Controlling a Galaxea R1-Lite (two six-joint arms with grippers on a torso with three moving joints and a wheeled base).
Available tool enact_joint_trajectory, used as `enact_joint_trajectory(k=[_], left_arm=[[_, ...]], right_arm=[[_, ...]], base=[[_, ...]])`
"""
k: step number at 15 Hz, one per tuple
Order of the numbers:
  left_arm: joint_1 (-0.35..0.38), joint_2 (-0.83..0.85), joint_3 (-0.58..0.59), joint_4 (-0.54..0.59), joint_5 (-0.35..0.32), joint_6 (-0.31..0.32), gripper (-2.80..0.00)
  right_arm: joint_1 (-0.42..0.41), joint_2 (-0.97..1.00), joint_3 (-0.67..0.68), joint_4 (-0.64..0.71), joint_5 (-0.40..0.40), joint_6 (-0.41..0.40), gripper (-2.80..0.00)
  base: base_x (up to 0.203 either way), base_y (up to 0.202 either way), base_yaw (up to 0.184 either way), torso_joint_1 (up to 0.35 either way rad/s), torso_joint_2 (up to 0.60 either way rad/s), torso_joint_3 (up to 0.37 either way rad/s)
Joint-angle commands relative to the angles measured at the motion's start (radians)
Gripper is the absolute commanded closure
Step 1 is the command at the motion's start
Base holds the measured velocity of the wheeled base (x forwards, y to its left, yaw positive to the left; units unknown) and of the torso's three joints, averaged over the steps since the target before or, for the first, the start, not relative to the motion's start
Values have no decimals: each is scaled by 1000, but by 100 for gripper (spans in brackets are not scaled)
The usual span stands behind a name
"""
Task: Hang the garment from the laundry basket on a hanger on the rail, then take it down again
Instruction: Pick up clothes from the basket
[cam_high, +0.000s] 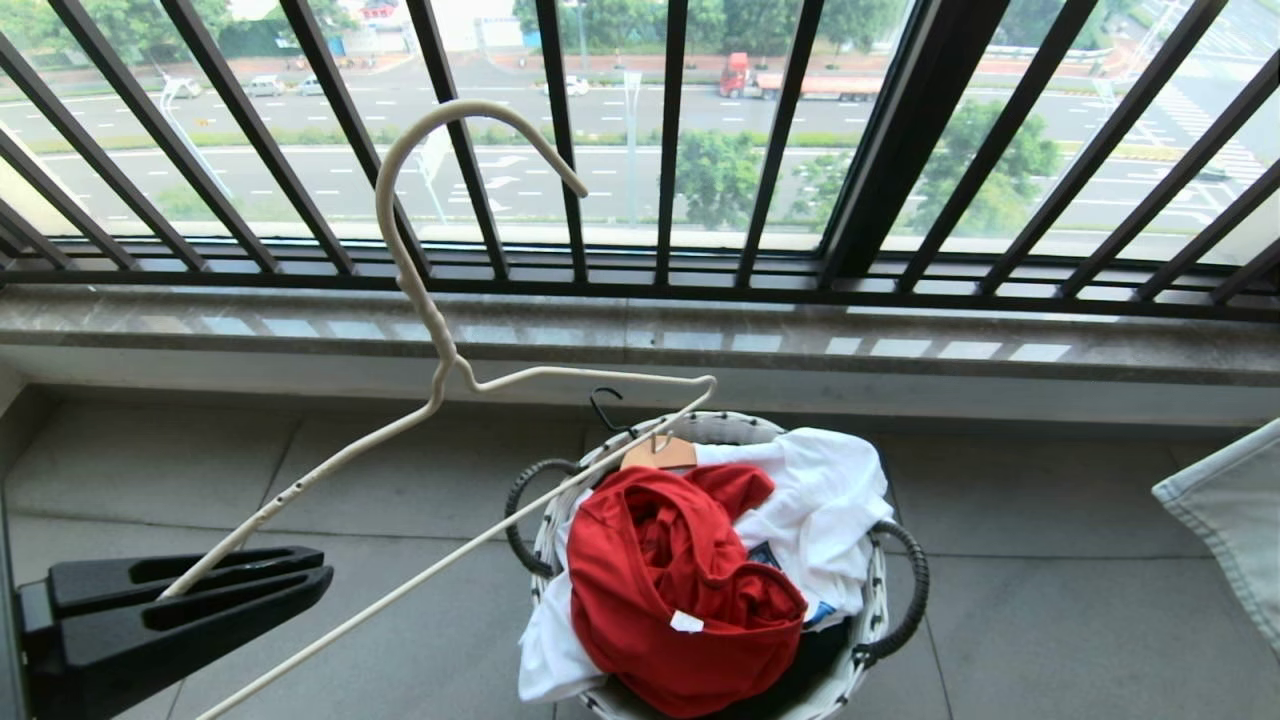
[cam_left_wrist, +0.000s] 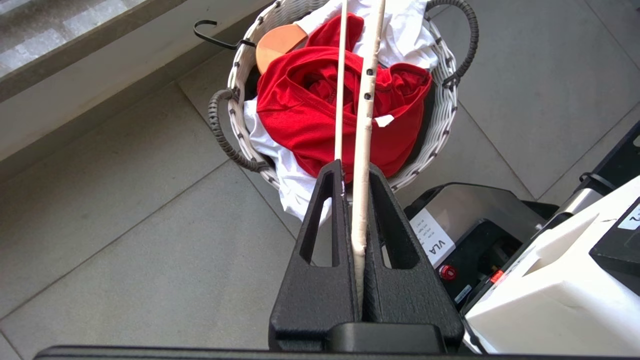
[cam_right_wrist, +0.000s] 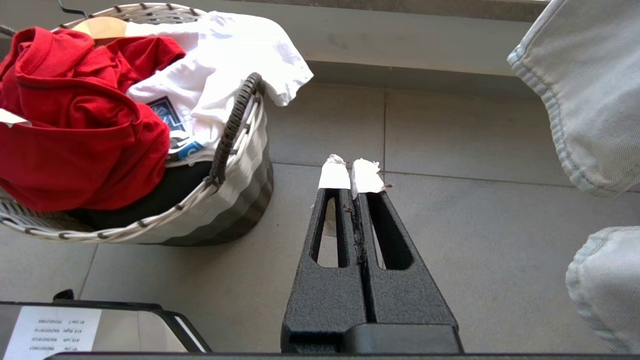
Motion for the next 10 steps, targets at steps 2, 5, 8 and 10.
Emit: enact_joint_trajectory(k=[2, 5, 8, 10], left_arm=[[0, -6, -1, 1, 3, 3, 0], [0, -8, -8, -1, 3, 5, 0], [0, -10, -8, -5, 5, 5, 0], [0, -16, -9, -6, 3, 5, 0]], right_arm=[[0, 0, 0, 0, 0, 0, 0], [0, 0, 0, 0, 0, -2, 0], [0, 0, 0, 0, 0, 0, 0], [0, 0, 0, 0, 0, -3, 0]], base=[[0, 0, 0, 0, 0, 0], [0, 0, 0, 0, 0, 0], [0, 0, 0, 0, 0, 0], [0, 0, 0, 0, 0, 0]])
